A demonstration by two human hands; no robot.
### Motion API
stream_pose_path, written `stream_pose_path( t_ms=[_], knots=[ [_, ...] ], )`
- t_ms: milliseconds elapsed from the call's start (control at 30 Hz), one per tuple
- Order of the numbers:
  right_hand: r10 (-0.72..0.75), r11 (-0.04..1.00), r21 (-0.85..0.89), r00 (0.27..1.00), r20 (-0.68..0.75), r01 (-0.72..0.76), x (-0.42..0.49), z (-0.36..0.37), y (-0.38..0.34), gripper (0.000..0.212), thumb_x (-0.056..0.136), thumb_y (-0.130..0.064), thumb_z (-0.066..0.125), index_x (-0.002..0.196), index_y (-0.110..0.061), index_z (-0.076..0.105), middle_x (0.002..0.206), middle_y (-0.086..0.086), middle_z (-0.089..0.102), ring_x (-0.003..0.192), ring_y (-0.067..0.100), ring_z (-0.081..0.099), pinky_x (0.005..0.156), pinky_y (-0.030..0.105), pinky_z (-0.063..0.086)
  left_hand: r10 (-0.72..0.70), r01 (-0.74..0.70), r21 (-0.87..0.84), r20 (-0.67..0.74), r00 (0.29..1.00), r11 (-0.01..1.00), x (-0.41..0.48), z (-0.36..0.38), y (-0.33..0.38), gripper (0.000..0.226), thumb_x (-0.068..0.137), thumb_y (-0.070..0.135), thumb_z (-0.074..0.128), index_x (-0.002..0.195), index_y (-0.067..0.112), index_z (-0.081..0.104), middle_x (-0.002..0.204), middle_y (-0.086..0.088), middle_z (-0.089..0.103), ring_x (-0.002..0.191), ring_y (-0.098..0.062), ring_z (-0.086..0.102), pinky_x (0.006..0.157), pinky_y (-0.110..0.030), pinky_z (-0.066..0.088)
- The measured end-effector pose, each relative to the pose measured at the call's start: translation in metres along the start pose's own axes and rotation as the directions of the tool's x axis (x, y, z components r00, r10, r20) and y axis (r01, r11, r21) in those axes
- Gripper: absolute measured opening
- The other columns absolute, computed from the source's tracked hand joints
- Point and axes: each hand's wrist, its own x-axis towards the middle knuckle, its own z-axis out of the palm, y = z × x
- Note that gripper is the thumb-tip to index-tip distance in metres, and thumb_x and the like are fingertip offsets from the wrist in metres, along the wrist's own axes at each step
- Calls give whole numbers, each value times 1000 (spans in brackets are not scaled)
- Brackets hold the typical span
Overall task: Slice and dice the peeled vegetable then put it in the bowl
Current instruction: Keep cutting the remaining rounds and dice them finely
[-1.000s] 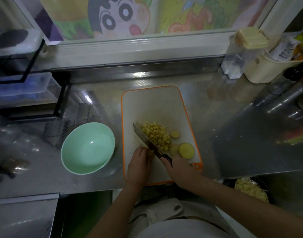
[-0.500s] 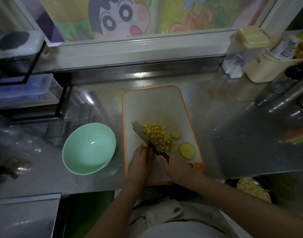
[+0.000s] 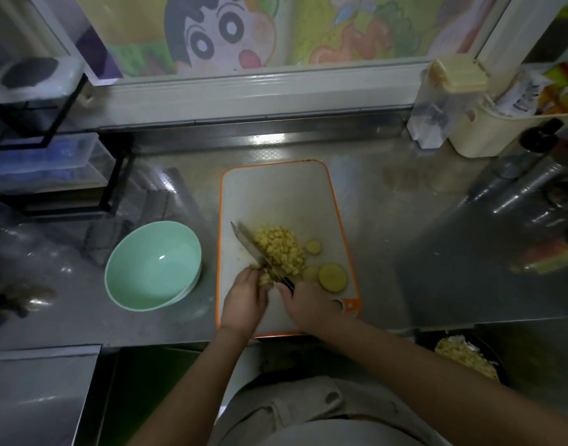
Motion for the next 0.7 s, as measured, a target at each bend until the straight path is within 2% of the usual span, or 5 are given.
stream_pose_path(
  t_ms=[100, 200, 433, 533, 700],
  knots=[
    [-1, 999, 45, 1000, 8, 0, -3, -4, -1, 46, 100, -41, 36, 72, -8, 53, 98, 20, 66, 91, 31, 63, 63, 28, 38, -38, 38, -3, -6, 999, 999, -2, 1, 4, 24, 84, 8, 58, 108, 2, 60, 108, -15, 59, 99, -33, 57, 79, -31, 42],
    [12, 1000, -2, 999, 40, -12, -2, -7, -1, 53, 100, -44, 32, 99, 0, 62, 104, 20, 65, 97, 31, 62, 70, 30, 42, -93, 93, -11, -13, 996, 996, -4, -1, 11, 29, 87, 9, 56, 116, 5, 58, 116, -14, 59, 105, -31, 56, 83, -31, 42],
    [2, 1000, 0, 990, 138, -2, -2, -10, 9, 56, 100, -46, 30, 99, 1, 60, 106, 24, 63, 99, 36, 60, 72, 31, 41, -203, 202, -58, -11, 979, 978, -7, 2, 22, 35, 84, 5, 58, 119, 6, 58, 121, -13, 59, 111, -32, 55, 91, -31, 42],
    [-16, 1000, -6, 991, 136, 17, 1, -9, 16, 53, 98, -49, 31, 87, -5, 58, 100, 24, 65, 94, 36, 61, 71, 33, 43, -233, 230, -74, -26, 972, 970, -9, 6, 26, 36, 84, 4, 58, 120, 5, 59, 122, -14, 59, 113, -31, 55, 94, -29, 40],
    [-59, 998, -22, 992, 113, 62, 1, -7, 26, 55, 98, -50, 32, 88, -4, 60, 93, 21, 64, 89, 36, 62, 73, 35, 47, -242, 239, -72, -39, 970, 968, -9, 6, 27, 36, 82, 4, 59, 118, 6, 60, 118, -13, 61, 110, -30, 57, 92, -29, 40]
  ],
)
